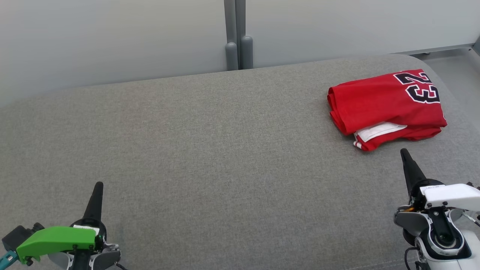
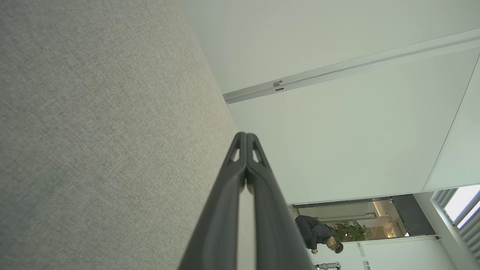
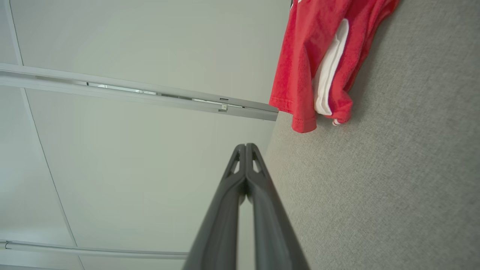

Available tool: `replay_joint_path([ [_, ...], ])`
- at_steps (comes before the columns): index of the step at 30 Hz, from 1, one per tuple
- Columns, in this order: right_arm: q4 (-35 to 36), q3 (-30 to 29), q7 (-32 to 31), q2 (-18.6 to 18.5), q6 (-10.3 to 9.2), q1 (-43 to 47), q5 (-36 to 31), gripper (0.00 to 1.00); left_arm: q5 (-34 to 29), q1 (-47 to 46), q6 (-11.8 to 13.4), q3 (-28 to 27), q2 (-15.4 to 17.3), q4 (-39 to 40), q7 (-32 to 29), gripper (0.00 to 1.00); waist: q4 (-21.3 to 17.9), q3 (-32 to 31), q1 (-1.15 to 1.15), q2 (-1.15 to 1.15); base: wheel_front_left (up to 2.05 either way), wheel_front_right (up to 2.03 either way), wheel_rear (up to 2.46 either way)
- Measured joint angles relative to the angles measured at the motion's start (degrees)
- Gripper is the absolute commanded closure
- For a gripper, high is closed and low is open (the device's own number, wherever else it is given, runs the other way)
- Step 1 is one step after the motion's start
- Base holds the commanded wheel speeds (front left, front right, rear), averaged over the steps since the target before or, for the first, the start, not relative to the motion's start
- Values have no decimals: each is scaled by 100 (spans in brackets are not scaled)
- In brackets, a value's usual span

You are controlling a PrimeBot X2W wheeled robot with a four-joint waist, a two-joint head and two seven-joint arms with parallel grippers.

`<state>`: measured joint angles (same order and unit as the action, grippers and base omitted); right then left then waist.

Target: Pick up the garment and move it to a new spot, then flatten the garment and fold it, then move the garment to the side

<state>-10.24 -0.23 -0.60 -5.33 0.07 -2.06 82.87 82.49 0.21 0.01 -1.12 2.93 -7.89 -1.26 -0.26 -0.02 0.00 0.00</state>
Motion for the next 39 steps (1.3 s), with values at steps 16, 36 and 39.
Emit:
replay_joint_path([
  [16,49,-404,-256,48,144,-9,1160,100,1072,-197,-134,-103,18,-82,-281,100,26,8,0,0,0,0,0],
  [36,49,-430,-256,70,186,-20,1184,100,1079,-207,-158,-118,18,-104,-281,100,26,6,0,0,0,0,0],
  [39,49,-431,-256,71,190,-21,1184,100,1079,-208,-158,-119,18,-110,-281,100,26,6,0,0,0,0,0],
])
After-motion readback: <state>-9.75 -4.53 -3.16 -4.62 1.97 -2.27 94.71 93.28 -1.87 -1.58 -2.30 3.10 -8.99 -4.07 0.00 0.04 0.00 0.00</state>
